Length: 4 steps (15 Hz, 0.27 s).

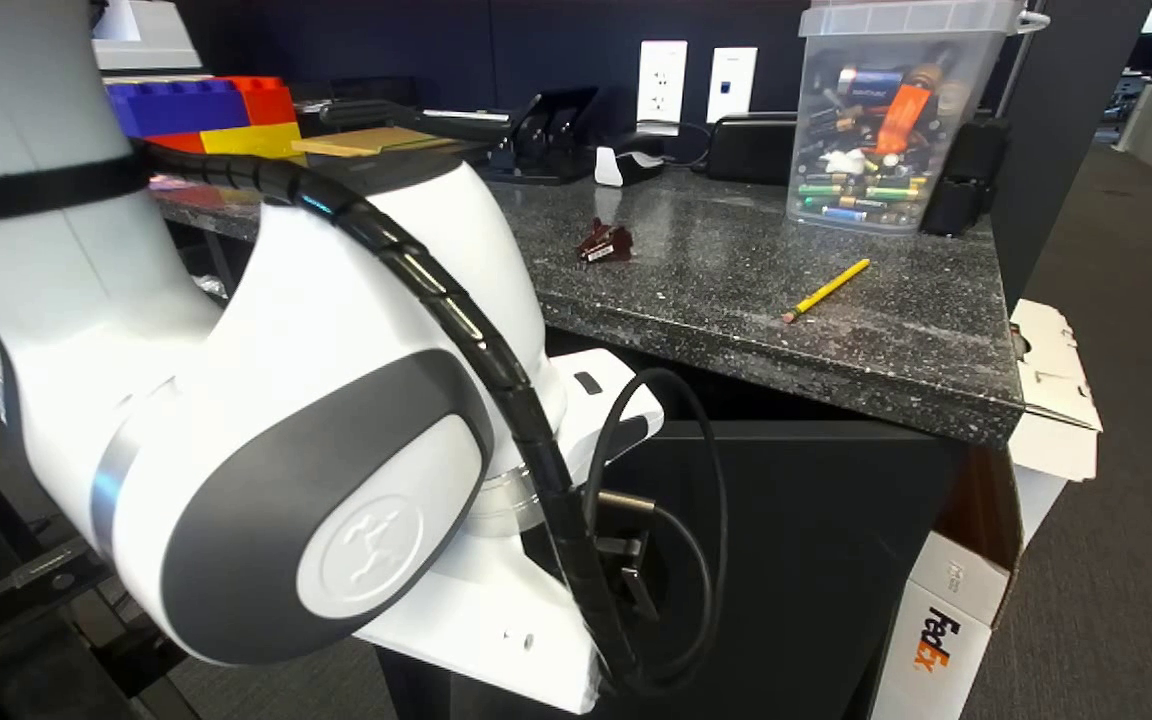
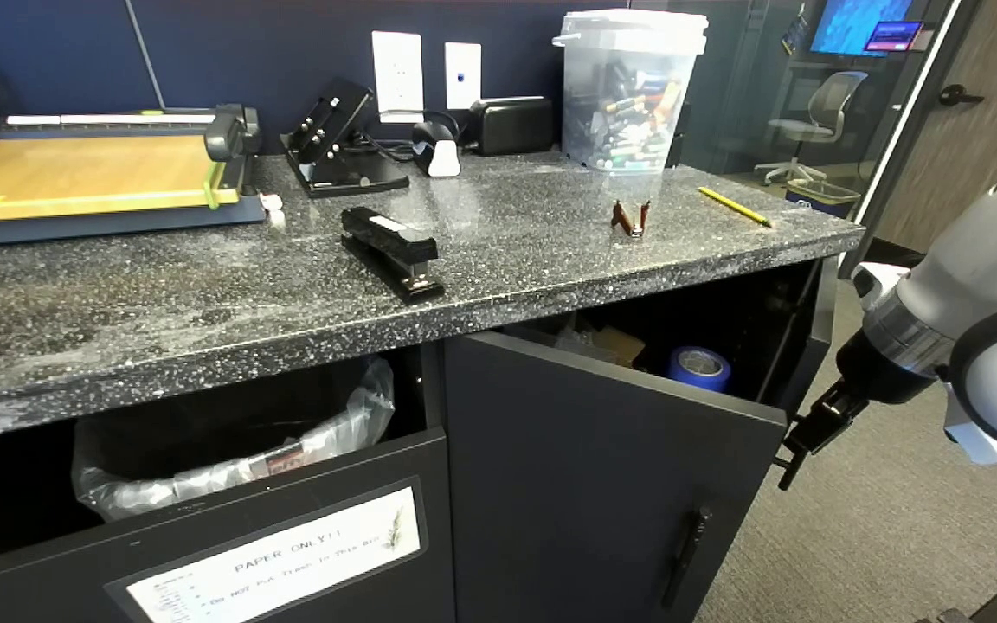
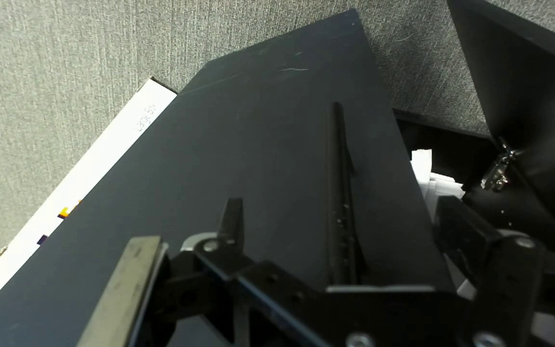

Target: Open the right cabinet door

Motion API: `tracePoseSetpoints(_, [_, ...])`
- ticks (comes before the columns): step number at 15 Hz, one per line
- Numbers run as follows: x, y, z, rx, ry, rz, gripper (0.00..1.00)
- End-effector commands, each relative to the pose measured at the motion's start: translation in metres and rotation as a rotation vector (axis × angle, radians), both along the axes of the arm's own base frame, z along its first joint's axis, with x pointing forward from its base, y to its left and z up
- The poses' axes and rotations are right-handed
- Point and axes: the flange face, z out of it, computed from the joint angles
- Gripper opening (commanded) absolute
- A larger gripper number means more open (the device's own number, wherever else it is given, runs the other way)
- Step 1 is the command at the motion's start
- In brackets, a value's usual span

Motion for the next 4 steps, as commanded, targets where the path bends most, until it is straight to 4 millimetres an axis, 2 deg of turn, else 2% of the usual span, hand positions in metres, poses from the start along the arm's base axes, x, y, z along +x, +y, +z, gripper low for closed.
tracePoseSetpoints(1, [0.0000, -0.0002, -0.0005, 0.000, 0.002, 0.000, 1.00])
tracePoseSetpoints(4, [-0.0019, -0.0001, -0.0035, 0.001, 0.008, 0.000, 1.00])
